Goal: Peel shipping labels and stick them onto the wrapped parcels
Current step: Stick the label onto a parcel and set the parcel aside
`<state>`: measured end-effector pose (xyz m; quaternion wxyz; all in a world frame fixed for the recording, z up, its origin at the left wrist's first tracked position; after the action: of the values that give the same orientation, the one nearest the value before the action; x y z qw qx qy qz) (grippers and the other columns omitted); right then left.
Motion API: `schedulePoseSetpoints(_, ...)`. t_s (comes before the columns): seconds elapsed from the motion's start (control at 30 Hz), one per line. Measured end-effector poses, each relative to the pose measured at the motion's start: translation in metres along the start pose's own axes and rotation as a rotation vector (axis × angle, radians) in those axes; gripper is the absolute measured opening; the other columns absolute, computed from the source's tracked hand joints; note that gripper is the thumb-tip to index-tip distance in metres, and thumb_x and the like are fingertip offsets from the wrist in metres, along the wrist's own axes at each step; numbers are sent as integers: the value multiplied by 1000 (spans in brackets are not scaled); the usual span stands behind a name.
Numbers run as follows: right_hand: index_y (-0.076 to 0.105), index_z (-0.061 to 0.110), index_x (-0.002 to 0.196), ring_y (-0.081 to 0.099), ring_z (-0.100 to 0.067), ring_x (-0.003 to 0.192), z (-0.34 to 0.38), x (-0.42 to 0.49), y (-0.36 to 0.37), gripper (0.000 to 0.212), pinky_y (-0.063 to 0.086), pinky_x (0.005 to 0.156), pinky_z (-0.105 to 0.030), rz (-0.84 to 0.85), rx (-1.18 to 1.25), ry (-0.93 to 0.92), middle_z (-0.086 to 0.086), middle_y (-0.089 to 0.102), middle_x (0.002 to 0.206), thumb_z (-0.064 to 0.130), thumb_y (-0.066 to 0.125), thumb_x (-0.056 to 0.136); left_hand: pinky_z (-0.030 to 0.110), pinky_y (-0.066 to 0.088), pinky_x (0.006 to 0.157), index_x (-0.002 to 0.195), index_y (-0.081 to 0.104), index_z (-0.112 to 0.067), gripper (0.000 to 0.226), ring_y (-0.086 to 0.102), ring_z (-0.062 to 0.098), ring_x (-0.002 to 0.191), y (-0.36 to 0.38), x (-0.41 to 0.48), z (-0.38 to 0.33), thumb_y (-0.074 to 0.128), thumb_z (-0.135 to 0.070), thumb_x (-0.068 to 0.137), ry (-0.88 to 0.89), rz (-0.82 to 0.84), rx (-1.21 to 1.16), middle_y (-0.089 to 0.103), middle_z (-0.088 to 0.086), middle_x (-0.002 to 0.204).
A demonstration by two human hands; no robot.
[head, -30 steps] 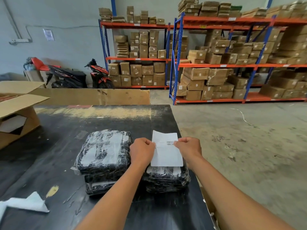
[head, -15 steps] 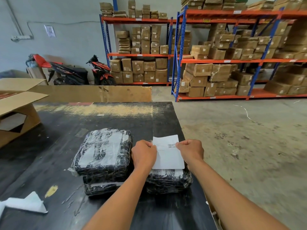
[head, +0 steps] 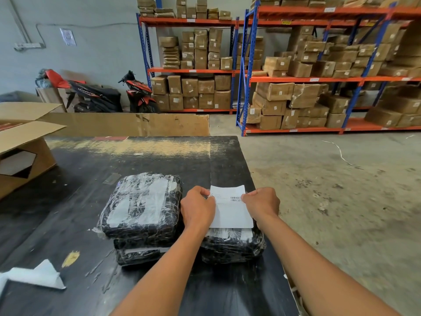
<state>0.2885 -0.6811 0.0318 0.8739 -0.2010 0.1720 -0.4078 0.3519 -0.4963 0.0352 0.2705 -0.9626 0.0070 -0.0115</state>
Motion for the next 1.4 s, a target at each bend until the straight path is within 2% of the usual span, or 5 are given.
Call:
schedulePoseSetpoints(0.53,67,9,72,70,-29,83,7,0,-2,10,61,75,-40,11,-86,-44,-9,71,83,4,70,81,20,34,43,90,62,-19,8,54,12,60,1,4,-1,59,-12,89,-9,70,83,65,0,86)
schedulePoseSetpoints(0.83,67,17,88,62,-18,78,6,7,3,12,43,56,-25,78,-91,-80,0,68,90,6,69,83,28,48,58,93,58,-18,13,63,21,76,6,13,-2,59,-7,86,17,208,123,64,3,92)
schedulePoseSetpoints(1.07,58,28,113,59,-20,82,12,1,10,33,42,59,-28,213,-235,-209,4,62,112,5,49,92,41,60,76,125,52,-28,42,63,23,83,13,17,-9,46,-4,92,55,383,222,57,1,96)
schedulePoseSetpoints(1.23,44,38,143,60,-22,101,20,1,18,64,49,73,-33,376,-308,-250,1,44,151,0,34,92,42,61,77,143,43,-35,61,66,28,100,17,15,-13,37,-4,91,18,509,232,56,8,134)
schedulePoseSetpoints(1.4,47,35,145,59,-23,114,23,1,22,65,53,83,-32,448,-406,-280,0,44,153,-1,30,94,43,62,72,150,35,-32,61,70,28,93,19,13,-14,35,-3,96,-64,610,217,63,9,121)
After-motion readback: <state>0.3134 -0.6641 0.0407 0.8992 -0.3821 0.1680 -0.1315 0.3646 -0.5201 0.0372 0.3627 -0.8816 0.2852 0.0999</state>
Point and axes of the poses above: each hand's wrist, its own x-axis towards the middle knuckle, its own y-axis out of the palm, z = x × y, the point moved 6 cm from there along x, towards the middle knuckle
